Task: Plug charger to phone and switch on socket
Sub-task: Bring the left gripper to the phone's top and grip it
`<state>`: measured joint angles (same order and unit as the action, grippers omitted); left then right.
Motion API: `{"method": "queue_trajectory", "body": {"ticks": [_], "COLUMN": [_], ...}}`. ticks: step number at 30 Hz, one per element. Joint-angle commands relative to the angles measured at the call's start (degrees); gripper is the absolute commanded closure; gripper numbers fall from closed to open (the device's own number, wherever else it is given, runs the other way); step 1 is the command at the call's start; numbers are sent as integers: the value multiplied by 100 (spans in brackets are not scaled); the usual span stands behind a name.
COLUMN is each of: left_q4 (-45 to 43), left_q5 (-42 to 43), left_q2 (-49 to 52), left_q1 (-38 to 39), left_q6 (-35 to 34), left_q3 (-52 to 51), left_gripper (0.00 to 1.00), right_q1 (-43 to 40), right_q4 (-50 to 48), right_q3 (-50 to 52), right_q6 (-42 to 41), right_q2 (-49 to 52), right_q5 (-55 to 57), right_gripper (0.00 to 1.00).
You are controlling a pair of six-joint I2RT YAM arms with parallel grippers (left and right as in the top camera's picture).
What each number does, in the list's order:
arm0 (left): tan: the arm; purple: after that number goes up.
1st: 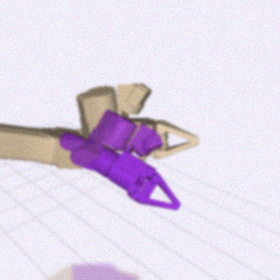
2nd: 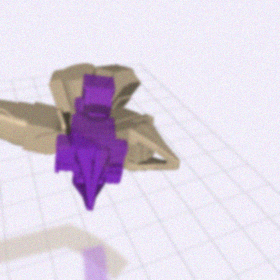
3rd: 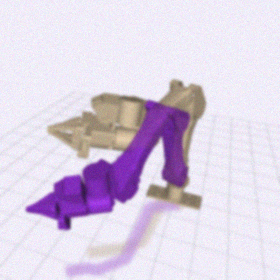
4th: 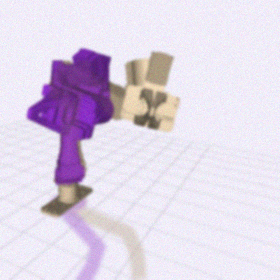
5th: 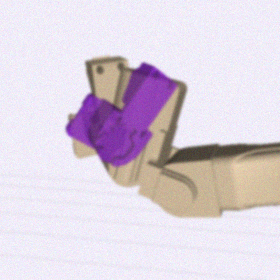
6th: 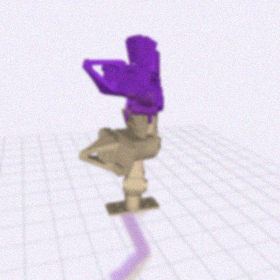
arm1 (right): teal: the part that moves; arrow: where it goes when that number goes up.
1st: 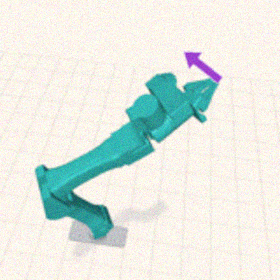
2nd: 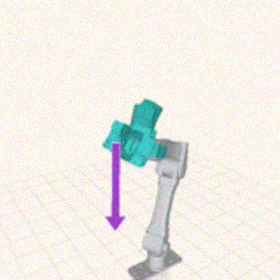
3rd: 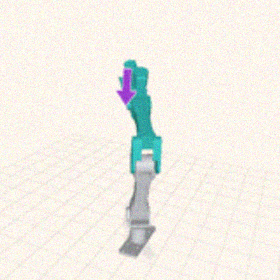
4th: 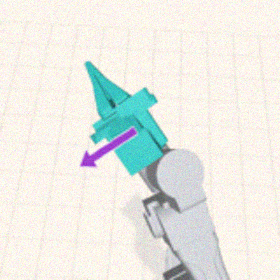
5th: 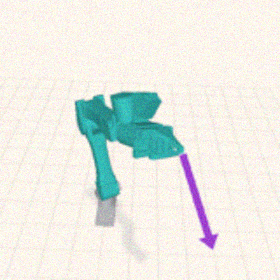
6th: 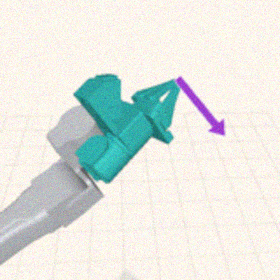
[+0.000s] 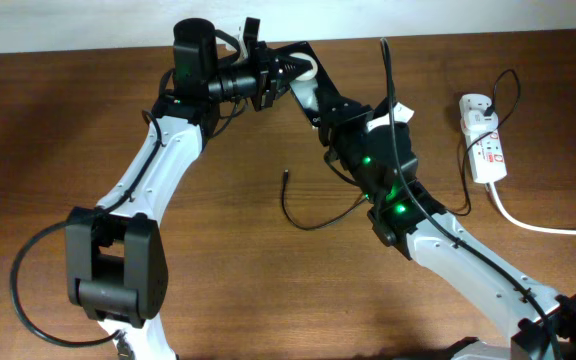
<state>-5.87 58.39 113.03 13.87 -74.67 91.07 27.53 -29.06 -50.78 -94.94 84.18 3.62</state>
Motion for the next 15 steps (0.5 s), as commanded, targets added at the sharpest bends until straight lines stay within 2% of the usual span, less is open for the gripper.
{"method": "queue_trajectory", "body": {"ticks": [1,6,11,15], "left_q4": [-76,-74,-55,48], "left_q5": [-35,37,348,817], "left_q2": [-11,-11,-11,-11], "left_q1": [-57,-243,-557,-890], "left_q6": [26,31,304,1058], "left_q3": [37,37,37,35], "left_gripper": [100,100,100,100], "right_q1": [68,68,70,70], "right_q4": [11,15,317,896], "right_q3": [-83,-81,-81,-81], "right_q6": [140,142,142,144], "right_q2": [-15,-15,-15,-15], "right_q5": [-33,-33,-37,-323], "right_gripper": [68,28,9,0]}}
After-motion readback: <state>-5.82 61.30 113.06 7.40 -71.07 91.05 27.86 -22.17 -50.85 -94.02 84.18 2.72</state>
